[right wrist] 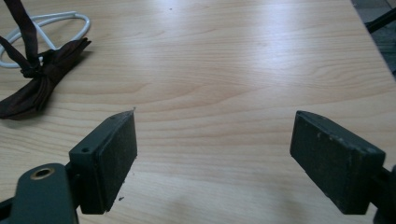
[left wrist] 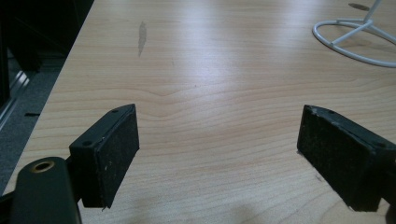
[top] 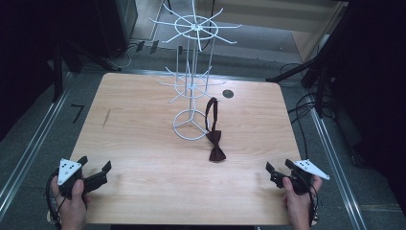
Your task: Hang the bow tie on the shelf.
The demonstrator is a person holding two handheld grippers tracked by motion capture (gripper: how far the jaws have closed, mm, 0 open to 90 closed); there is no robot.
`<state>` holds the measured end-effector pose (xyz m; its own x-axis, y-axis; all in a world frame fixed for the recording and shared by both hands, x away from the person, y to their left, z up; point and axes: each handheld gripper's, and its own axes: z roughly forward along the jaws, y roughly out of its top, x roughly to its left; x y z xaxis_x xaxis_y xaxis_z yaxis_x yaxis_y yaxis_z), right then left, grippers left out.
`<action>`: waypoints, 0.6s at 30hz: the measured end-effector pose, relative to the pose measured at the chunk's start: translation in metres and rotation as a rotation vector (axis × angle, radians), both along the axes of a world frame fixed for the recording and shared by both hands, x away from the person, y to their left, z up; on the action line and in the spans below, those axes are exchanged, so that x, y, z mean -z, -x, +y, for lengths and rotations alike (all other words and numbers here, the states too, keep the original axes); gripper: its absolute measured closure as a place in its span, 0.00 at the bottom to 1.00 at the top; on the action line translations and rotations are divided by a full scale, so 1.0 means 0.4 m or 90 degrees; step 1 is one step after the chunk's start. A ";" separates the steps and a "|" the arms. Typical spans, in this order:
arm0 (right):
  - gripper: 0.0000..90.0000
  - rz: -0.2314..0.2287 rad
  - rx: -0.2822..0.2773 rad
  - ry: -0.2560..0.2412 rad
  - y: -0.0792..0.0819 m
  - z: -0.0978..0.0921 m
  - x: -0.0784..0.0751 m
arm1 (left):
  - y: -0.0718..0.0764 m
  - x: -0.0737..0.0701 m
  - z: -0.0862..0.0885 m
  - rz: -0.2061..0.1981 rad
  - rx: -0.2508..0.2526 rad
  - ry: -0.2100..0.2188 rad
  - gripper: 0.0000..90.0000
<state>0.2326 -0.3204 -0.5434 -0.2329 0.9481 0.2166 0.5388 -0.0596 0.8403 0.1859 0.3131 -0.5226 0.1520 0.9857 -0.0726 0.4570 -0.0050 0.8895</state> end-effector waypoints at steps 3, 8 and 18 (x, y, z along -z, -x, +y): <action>0.17 0.001 0.012 0.001 0.010 -0.021 0.001 | 0.000 0.000 0.000 0.000 0.000 0.000 0.15; 0.17 0.004 0.027 0.002 0.025 -0.050 0.004 | 0.001 0.000 0.000 -0.001 0.000 -0.001 0.15; 0.18 -0.008 0.058 -0.022 0.056 -0.102 0.014 | 0.000 0.000 -0.001 0.000 0.001 -0.004 0.15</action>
<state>0.2101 -0.3612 -0.5490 -0.1491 0.9575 0.2471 0.5195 -0.1368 0.8435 0.1857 0.3128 -0.5225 0.1542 0.9858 -0.0668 0.4577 -0.0114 0.8890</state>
